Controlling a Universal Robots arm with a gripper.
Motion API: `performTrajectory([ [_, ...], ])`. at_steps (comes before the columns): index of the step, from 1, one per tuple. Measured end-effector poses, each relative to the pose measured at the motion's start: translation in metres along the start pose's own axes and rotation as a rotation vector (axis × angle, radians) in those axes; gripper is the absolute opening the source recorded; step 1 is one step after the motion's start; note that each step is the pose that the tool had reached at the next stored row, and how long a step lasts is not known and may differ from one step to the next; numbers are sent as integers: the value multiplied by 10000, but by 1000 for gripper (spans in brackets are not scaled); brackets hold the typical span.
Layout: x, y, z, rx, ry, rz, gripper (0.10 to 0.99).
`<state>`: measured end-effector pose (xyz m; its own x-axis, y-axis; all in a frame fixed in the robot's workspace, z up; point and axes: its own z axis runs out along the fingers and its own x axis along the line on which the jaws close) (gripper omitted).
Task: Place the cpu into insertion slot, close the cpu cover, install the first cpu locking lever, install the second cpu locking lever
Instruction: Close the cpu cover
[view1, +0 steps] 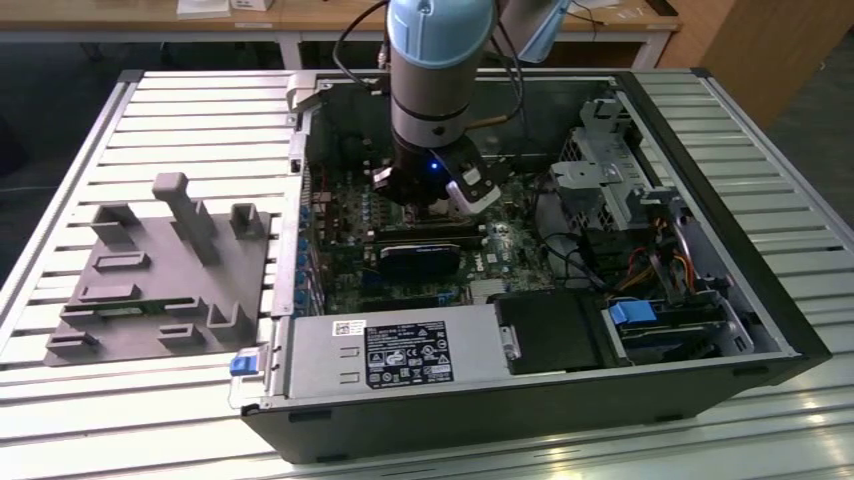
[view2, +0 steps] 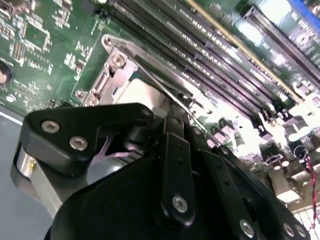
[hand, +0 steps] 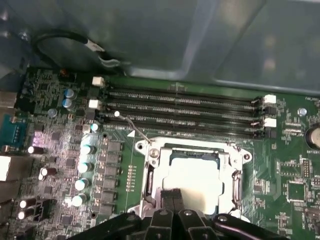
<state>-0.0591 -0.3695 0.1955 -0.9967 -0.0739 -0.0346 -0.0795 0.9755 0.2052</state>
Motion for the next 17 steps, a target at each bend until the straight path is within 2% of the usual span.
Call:
performTrajectory([
  [5, -2, 5, -14, -35, -8, -1, 106],
  [13, -6, 35, -166, -22, -1, 0, 106],
  [17, -8, 56, -162, -23, -1, 0, 106],
])
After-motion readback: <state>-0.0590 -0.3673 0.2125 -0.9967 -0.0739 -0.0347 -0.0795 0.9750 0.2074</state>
